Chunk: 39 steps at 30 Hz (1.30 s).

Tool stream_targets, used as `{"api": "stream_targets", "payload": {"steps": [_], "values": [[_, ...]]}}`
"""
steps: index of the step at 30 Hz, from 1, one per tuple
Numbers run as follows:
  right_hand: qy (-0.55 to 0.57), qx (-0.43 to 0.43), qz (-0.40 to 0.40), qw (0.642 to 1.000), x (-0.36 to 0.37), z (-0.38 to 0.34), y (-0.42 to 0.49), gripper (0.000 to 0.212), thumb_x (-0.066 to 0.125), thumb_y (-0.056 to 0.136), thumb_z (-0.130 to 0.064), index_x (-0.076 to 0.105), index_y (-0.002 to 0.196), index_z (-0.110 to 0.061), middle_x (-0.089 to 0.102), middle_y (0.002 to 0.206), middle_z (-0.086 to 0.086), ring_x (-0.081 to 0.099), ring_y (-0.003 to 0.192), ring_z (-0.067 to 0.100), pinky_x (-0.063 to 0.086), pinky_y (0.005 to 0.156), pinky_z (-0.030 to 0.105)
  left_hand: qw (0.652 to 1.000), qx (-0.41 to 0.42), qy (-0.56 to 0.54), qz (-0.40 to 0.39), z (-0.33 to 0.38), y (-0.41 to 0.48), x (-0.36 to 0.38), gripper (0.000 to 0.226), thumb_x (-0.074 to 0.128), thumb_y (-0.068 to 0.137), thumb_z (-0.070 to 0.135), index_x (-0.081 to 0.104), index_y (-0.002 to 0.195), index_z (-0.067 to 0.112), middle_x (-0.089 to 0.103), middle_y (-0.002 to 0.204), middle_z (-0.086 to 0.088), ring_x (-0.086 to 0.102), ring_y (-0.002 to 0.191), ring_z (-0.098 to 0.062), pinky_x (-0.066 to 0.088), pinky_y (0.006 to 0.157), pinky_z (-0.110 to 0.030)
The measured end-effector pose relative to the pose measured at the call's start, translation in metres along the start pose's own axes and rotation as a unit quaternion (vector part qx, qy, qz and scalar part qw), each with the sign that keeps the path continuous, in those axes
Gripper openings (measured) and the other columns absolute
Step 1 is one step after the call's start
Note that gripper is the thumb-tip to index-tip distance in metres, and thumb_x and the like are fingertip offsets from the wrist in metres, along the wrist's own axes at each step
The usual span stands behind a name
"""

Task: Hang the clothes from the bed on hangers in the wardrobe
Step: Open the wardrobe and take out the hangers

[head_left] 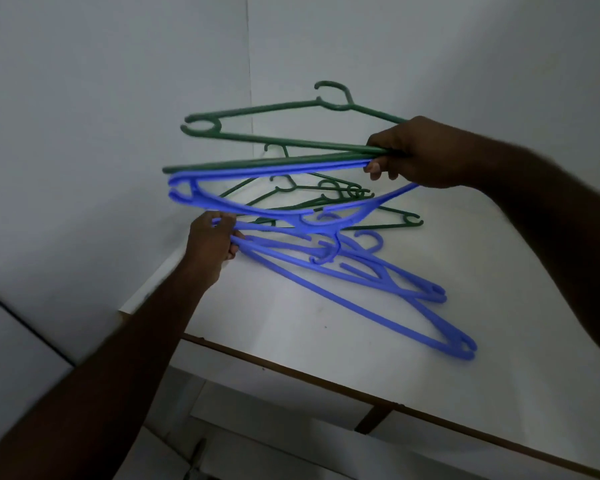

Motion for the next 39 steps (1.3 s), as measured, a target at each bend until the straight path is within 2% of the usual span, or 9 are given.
{"api": "stream_targets", "payload": {"steps": [6, 10, 13, 17, 21, 25, 29, 32, 39], "values": [[-0.034, 0.065, 0.133, 0.988, -0.03, 0.002, -0.007, 0.016, 0.057, 0.097, -0.025, 0.062, 0.085, -0.015, 0.066, 0.073, -0.003, 0.06, 0.065, 0.023, 0.053, 0.074, 0.042, 0.999, -0.005, 0.034, -0.025, -0.012, 0.01, -0.001, 0.02, 0.06, 0.095, 0.016, 0.054, 0.077, 0.011, 0.051, 0.056, -0.008, 0.039, 0.032, -0.009, 0.03, 0.034, -0.016], [-0.138, 0.144, 0.229, 0.953, -0.011, -0.013, -0.031, 0.016, 0.054, 0.096, -0.029, 0.064, 0.096, -0.017, 0.066, 0.084, 0.014, 0.061, 0.082, 0.038, 0.046, 0.068, 0.037, 0.996, 0.005, 0.087, 0.018, -0.021, 0.018, 0.001, 0.018, 0.069, 0.089, 0.021, 0.057, 0.091, 0.008, 0.056, 0.066, -0.009, 0.047, 0.042, -0.014, 0.038, 0.039, -0.021], [-0.172, 0.205, 0.118, 0.956, 0.068, -0.033, -0.042, 0.02, 0.044, 0.099, -0.027, 0.059, 0.11, -0.021, 0.066, 0.096, 0.015, 0.064, 0.09, 0.037, 0.036, 0.065, 0.033, 0.992, 0.006, 0.105, 0.067, -0.027, 0.019, -0.001, 0.014, 0.064, 0.09, 0.02, 0.058, 0.099, 0.01, 0.063, 0.083, -0.017, 0.054, 0.049, -0.017, 0.044, 0.049, -0.024], [-0.107, 0.187, -0.047, 0.975, 0.17, -0.039, -0.044, 0.023, 0.045, 0.1, -0.038, 0.057, 0.11, -0.021, 0.065, 0.109, 0.007, 0.06, 0.107, 0.03, 0.044, 0.078, 0.034, 0.996, -0.009, 0.077, 0.032, -0.032, 0.015, -0.002, 0.015, 0.057, 0.073, -0.001, 0.065, 0.084, 0.005, 0.063, 0.064, -0.01, 0.055, 0.057, -0.024, 0.052, 0.063, -0.036], [-0.043, 0.199, -0.029, 0.979, 0.194, -0.031, -0.039, 0.051, 0.059, 0.088, -0.057, 0.053, 0.121, -0.018, 0.054, 0.119, 0.008, 0.052, 0.113, 0.028, 0.044, 0.089, 0.037, 0.994, -0.005, 0.106, 0.011, -0.033, 0.015, -0.002, 0.024, 0.05, 0.078, -0.006, 0.066, 0.075, 0.012, 0.064, 0.052, 0.001, 0.06, 0.061, -0.025, 0.055, 0.081, -0.047], [-0.061, 0.214, -0.034, 0.974, 0.192, -0.023, -0.036, 0.082, 0.055, 0.084, -0.069, 0.032, 0.147, -0.022, 0.038, 0.146, 0.007, 0.035, 0.135, 0.027, 0.032, 0.108, 0.044, 0.985, 0.017, 0.168, 0.021, -0.03, 0.009, 0.002, 0.026, 0.051, 0.084, -0.001, 0.068, 0.103, 0.0, 0.068, 0.067, -0.006, 0.065, 0.07, -0.025, 0.055, 0.074, -0.036], [-0.063, 0.207, -0.075, 0.973, 0.195, -0.023, -0.031, 0.063, 0.051, 0.091, -0.061, 0.047, 0.134, -0.016, 0.05, 0.134, 0.009, 0.046, 0.127, 0.028, 0.037, 0.103, 0.04, 0.98, 0.033, 0.196, 0.025, -0.03, 0.008, 0.001, 0.025, 0.05, 0.088, 0.002, 0.066, 0.107, -0.001, 0.069, 0.071, -0.006, 0.064, 0.063, -0.014, 0.048, 0.061, -0.02], [-0.03, 0.197, -0.061, 0.978, 0.197, -0.03, -0.029, 0.037, 0.052, 0.096, -0.046, 0.056, 0.112, -0.013, 0.059, 0.115, 0.008, 0.057, 0.11, 0.027, 0.044, 0.089, 0.033, 0.978, 0.049, 0.202, 0.026, -0.028, 0.005, 0.002, 0.029, 0.049, 0.091, 0.003, 0.063, 0.116, 0.0, 0.069, 0.076, -0.009, 0.066, 0.067, -0.02, 0.052, 0.072, -0.028], [-0.148, 0.19, -0.07, 0.968, 0.2, -0.031, -0.028, 0.017, 0.044, 0.101, -0.019, 0.05, 0.116, -0.012, 0.061, 0.114, 0.007, 0.063, 0.104, 0.028, 0.049, 0.083, 0.037, 0.969, 0.099, 0.227, 0.019, -0.03, 0.003, 0.003, 0.027, 0.049, 0.09, 0.002, 0.064, 0.112, -0.001, 0.069, 0.079, -0.011, 0.067, 0.069, -0.026, 0.054, 0.088, -0.041]]}}
Point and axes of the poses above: each hand's wrist, its own y-axis towards the middle knuckle, its own x-axis out of the palm, z = x × y, the point moved 3 cm from there along y, towards the middle knuckle
